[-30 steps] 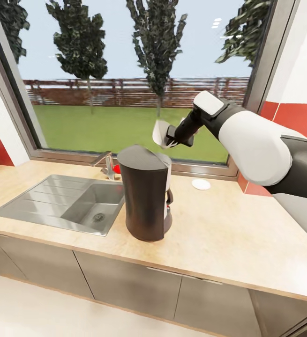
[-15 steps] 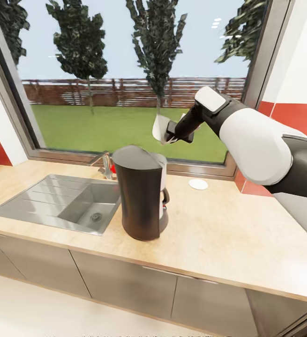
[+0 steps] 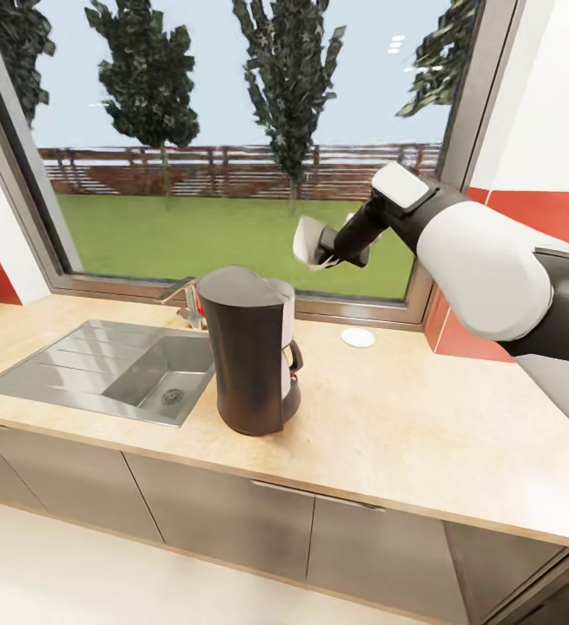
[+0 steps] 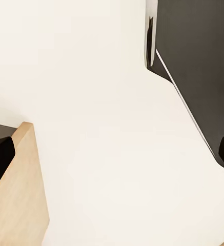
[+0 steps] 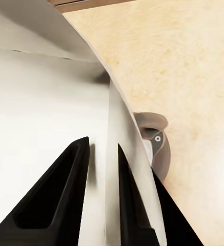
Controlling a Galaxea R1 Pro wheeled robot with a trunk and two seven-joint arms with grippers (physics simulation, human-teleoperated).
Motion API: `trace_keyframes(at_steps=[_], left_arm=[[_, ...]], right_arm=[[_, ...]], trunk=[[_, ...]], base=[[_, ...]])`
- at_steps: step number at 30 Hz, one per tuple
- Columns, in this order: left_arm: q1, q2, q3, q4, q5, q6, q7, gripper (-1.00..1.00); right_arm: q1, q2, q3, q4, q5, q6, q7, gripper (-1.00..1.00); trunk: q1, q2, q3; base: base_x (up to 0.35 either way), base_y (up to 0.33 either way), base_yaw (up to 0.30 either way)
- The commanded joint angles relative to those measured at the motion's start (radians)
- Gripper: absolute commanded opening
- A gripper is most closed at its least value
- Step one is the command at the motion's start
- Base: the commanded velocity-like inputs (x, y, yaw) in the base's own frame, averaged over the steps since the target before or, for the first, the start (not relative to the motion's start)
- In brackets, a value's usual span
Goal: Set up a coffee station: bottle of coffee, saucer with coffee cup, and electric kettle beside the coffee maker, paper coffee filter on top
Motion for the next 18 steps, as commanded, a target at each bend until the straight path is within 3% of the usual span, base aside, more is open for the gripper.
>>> trace_keyframes(at_steps=[1,7,13,18], left_arm=[[-0.001,0.0,0.009,0.002,-0.011,0.001,0.003,1.0],[-0.001,0.0,0.007,0.002,-0.011,0.002,0.003,1.0],[-0.001,0.0,0.007,0.002,-0.011,0.002,0.003,1.0],[-0.001,0.0,0.007,0.002,-0.011,0.002,0.003,1.0]], right_arm=[[-0.001,0.001,-0.008,0.006,-0.003,0.001,-0.01,-1.0],[-0.001,0.0,-0.009,0.021,-0.005,0.0,-0.01,-1.0],[-0.001,0.001,-0.011,0.025,-0.006,0.001,-0.01,-1.0],[-0.001,0.0,-0.093,0.025,-0.005,0.001,-0.01,-1.0]], trunk=[[0.001,-0.002,-0.002],[0.001,-0.002,-0.002],[0.001,-0.002,-0.003],[0.001,-0.002,-0.004]], base=[[0.0,0.0,0.0],[0.0,0.0,0.016],[0.0,0.0,0.21],[0.0,0.0,0.071]])
